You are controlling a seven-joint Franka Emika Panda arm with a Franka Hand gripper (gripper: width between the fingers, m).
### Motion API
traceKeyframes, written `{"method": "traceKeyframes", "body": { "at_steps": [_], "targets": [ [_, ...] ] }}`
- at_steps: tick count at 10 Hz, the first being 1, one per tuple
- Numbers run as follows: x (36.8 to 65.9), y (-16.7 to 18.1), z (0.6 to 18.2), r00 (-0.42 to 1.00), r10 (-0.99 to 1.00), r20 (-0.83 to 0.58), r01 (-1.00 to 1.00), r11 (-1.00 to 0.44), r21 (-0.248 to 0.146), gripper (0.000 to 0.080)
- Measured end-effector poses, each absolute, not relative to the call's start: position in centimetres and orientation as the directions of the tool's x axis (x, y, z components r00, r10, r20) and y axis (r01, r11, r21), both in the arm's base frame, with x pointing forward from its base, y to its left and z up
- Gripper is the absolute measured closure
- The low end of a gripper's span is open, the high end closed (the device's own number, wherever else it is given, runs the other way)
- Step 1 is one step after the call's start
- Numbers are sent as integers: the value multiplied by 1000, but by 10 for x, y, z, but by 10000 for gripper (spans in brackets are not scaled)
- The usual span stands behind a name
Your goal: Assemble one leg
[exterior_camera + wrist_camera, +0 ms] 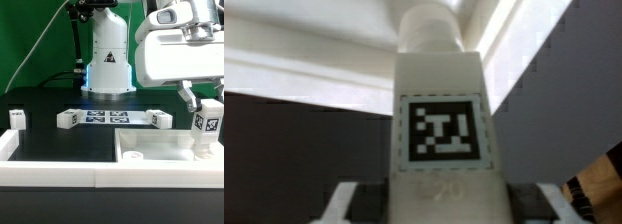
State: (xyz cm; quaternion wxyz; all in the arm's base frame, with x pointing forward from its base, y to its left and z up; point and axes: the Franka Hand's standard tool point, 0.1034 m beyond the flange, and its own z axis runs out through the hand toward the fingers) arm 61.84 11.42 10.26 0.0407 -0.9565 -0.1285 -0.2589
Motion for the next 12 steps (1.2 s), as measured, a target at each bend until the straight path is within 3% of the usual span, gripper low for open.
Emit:
{"method": "traceKeyframes", "body": {
  "at_steps": [5,9,11,12],
  "targets": [
    [610,114,87,808,220,546,258,-966,9,507],
    [604,115,84,794,224,565,258,-966,20,507],
    [603,115,82,799,225,558,259,-966,18,257],
    [603,115,82,800,225,556,260,-966,17,257]
  ]
}}
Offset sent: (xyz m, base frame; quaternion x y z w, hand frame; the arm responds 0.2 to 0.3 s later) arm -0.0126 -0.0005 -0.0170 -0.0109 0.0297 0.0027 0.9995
